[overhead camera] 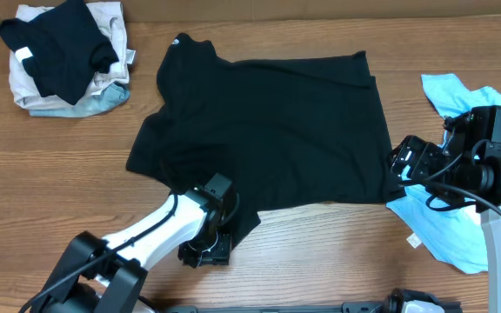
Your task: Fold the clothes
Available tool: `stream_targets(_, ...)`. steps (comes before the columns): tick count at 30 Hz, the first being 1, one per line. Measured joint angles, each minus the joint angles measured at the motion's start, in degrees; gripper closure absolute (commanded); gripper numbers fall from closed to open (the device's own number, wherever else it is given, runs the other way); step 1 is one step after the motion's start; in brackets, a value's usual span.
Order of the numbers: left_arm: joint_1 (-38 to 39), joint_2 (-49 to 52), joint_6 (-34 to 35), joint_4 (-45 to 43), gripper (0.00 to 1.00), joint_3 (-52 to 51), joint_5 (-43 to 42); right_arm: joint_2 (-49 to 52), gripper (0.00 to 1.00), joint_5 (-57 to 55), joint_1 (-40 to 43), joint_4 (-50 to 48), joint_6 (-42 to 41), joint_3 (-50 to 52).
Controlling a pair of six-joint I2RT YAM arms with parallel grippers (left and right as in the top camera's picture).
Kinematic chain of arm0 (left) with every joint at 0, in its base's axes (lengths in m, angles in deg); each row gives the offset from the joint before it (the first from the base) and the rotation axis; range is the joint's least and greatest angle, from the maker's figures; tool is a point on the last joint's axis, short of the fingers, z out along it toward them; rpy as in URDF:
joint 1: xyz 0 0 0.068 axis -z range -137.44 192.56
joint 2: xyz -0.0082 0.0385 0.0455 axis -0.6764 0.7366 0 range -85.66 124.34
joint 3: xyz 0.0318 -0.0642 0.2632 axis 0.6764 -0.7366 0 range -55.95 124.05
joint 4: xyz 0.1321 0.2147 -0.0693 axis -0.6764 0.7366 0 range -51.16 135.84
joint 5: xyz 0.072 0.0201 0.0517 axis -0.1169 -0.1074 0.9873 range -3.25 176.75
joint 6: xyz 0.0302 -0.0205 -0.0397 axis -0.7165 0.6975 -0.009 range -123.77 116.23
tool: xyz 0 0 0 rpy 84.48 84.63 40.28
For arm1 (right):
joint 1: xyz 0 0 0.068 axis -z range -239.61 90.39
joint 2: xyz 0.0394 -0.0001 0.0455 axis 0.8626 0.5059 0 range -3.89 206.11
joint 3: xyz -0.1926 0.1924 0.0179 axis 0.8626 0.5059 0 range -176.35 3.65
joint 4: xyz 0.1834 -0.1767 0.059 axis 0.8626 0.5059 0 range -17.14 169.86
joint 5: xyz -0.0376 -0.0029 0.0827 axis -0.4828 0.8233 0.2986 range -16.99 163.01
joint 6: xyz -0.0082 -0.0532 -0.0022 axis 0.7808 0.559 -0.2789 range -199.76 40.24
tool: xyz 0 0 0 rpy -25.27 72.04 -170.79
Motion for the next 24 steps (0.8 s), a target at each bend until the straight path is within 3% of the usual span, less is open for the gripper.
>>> stream_targets(3, -0.1, 0.7, 0.2, 0.5, 0.96, 0.3, 0.0, 0.0, 0.03, 0.0, 0.0, -0.4, 0.0, 0.0)
stream_targets(9, 0.0, 2.6, -0.1, 8.3, 0.96, 7.5, 3.6, 0.0, 0.03, 0.0, 0.0, -0.8, 0.0, 0.0)
stream_targets(15, -0.1, 3.0, -0.7, 22.0, 0.96, 27.6, 17.2, 0.0, 0.04, 0.0, 0.0, -0.7, 0.0, 0.0)
stream_targets(24, -2.0, 3.0, -1.4, 28.1, 0.96, 39.8, 28.1, 1.1, 0.12, 0.0, 0.0, -5.1, -1.2, 7.5)
